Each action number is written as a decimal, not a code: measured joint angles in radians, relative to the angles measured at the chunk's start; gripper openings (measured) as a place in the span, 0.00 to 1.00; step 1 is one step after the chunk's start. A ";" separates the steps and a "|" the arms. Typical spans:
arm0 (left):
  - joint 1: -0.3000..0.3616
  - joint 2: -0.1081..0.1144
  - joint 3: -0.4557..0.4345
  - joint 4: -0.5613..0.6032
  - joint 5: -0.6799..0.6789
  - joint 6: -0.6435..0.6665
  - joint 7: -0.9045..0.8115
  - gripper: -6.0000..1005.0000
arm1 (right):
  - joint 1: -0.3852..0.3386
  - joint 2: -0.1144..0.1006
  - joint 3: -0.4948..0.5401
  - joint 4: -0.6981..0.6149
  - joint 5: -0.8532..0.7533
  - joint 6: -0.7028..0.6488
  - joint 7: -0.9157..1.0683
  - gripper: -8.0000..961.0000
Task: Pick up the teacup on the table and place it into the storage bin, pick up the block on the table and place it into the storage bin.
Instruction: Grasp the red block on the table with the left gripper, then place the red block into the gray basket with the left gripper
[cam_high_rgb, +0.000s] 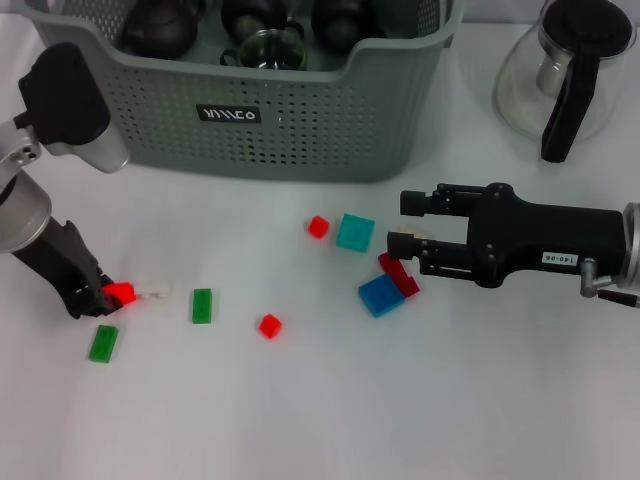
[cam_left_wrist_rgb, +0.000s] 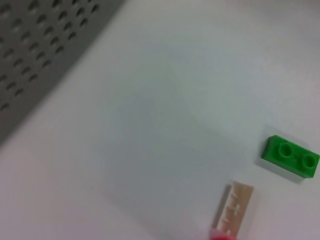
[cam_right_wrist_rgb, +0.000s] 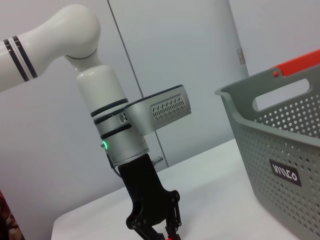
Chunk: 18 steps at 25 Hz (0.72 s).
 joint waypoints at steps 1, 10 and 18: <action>-0.001 0.000 -0.002 -0.001 0.000 0.000 -0.001 0.25 | 0.000 0.000 0.000 0.000 0.000 0.000 0.000 0.67; -0.051 0.002 -0.213 0.055 -0.064 0.125 0.033 0.19 | -0.001 0.000 0.000 0.001 0.000 0.000 0.000 0.67; -0.195 0.163 -0.688 -0.289 -0.458 0.380 0.035 0.20 | -0.004 0.000 0.002 0.002 0.000 -0.002 0.000 0.67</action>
